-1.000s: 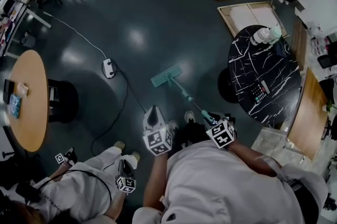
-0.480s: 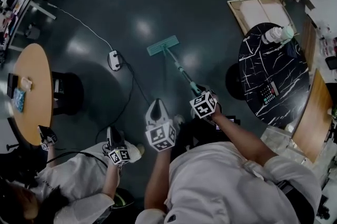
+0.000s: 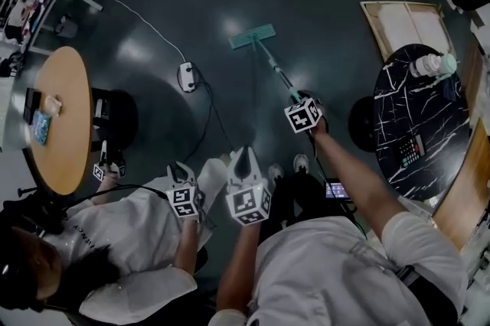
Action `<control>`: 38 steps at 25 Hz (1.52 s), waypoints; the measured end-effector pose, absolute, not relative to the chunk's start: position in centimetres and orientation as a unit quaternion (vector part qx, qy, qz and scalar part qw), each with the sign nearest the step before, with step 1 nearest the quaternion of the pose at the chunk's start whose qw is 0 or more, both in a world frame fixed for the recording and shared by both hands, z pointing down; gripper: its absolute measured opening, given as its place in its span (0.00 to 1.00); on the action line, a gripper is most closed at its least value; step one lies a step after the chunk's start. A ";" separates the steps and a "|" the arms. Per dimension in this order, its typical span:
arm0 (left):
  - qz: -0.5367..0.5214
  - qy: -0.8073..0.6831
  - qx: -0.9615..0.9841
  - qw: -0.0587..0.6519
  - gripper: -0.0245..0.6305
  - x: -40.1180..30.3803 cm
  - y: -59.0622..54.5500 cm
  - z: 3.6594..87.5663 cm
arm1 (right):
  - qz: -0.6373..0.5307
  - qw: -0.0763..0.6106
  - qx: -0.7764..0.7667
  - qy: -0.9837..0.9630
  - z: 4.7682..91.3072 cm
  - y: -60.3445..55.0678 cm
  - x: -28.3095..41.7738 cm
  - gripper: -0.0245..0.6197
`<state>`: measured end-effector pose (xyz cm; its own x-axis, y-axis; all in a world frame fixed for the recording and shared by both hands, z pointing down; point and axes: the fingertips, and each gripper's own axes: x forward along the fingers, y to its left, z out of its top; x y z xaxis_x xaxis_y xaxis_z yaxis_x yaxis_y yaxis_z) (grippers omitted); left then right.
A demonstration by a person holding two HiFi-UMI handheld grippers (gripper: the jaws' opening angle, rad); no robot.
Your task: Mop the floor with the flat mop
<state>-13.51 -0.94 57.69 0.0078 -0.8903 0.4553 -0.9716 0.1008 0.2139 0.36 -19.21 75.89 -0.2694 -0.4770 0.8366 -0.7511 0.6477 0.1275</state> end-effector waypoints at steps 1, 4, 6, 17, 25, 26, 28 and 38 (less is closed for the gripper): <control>0.082 -0.699 0.666 0.247 0.04 -13.4 -1.1 57.6 | 0.147 0.459 0.391 -0.784 75.7 -19.4 0.4 0.21; 0.080 -0.695 0.670 0.249 0.04 -12.7 -1.4 57.6 | 0.146 0.460 0.388 -0.786 75.0 -18.7 1.2 0.21; 0.078 -0.690 0.674 0.252 0.04 -12.0 -1.6 57.6 | 0.144 0.461 0.384 -0.787 74.1 -17.4 2.2 0.21; 0.066 -0.658 0.709 0.246 0.04 -9.5 -0.4 56.1 | 0.162 0.449 0.363 -0.800 63.1 -3.5 9.8 0.21; 0.051 -0.656 0.713 0.242 0.04 -8.1 1.2 55.5 | 0.159 0.430 0.365 -0.810 58.4 2.9 11.8 0.21; 0.052 -0.655 0.712 0.249 0.04 -7.8 2.0 55.8 | 0.163 0.433 0.364 -0.809 58.6 4.0 12.0 0.21; 0.050 -0.654 0.711 0.253 0.04 -7.7 2.7 55.8 | 0.161 0.432 0.365 -0.809 58.8 5.0 12.0 0.21; 0.053 -0.658 0.713 0.235 0.04 -7.5 3.4 54.7 | 0.142 0.410 0.370 -0.822 58.6 4.4 11.3 0.21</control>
